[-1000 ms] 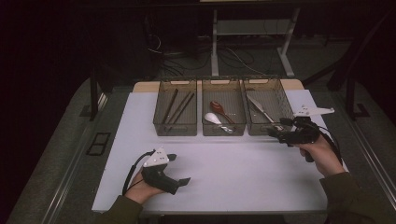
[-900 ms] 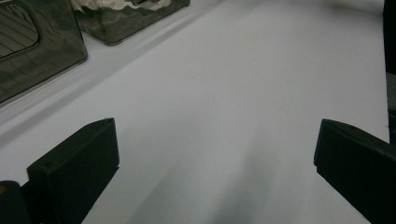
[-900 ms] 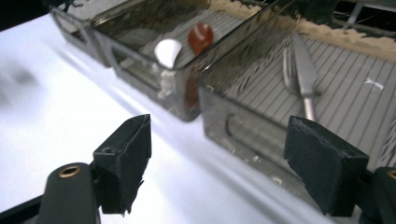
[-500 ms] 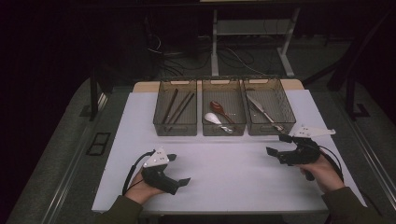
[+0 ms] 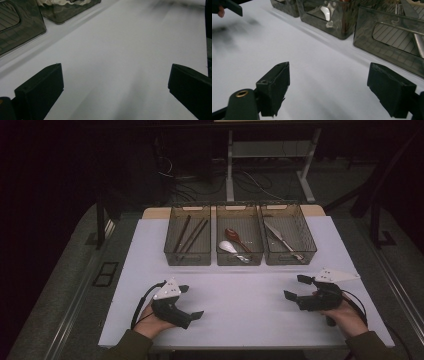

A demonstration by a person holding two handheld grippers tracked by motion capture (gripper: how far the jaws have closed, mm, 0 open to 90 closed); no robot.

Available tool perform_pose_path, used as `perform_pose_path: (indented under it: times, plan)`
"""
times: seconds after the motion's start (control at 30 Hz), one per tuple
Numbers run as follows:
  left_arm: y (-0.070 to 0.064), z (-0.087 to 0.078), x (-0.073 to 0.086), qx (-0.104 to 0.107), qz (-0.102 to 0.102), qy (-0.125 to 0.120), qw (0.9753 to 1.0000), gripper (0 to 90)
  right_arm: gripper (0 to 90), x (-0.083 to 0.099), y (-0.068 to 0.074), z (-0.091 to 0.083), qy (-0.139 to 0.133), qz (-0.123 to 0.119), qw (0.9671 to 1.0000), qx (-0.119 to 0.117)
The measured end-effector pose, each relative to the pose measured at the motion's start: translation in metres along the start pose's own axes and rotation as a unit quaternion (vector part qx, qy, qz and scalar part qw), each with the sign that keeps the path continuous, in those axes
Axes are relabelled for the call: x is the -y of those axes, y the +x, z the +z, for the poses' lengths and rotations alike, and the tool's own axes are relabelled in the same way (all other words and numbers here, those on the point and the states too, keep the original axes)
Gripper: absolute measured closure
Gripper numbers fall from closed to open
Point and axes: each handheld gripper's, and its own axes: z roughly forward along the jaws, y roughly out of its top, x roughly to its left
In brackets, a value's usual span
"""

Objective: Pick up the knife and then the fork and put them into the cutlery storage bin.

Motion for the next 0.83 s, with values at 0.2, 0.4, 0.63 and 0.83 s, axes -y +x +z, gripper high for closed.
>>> perform_pose_path:
  times: [0.2, 0.4, 0.63, 0.83]
  plan:
    - [0.000, 0.000, 0.000, 0.000, -0.001, 0.001, 1.0000, 0.0, 17.3, 0.008, 0.005, -0.002, 0.001, -0.002, 1.0000, 0.001]
    - [0.000, 0.000, 0.000, 0.001, 0.000, 0.002, 1.0000, 0.0, 17.3, 0.014, 0.008, -0.004, 0.007, -0.008, 0.9999, 0.003]
    - [0.000, 0.000, 0.001, 0.001, 0.001, 0.002, 1.0000, 0.0, 17.3, 0.018, 0.009, -0.002, 0.015, -0.010, 0.9998, -0.001]
    - [0.000, 0.001, 0.001, 0.001, 0.000, 0.002, 1.0000, 0.0, 16.5, 0.018, 0.009, -0.002, 0.013, -0.010, 0.9999, -0.002]
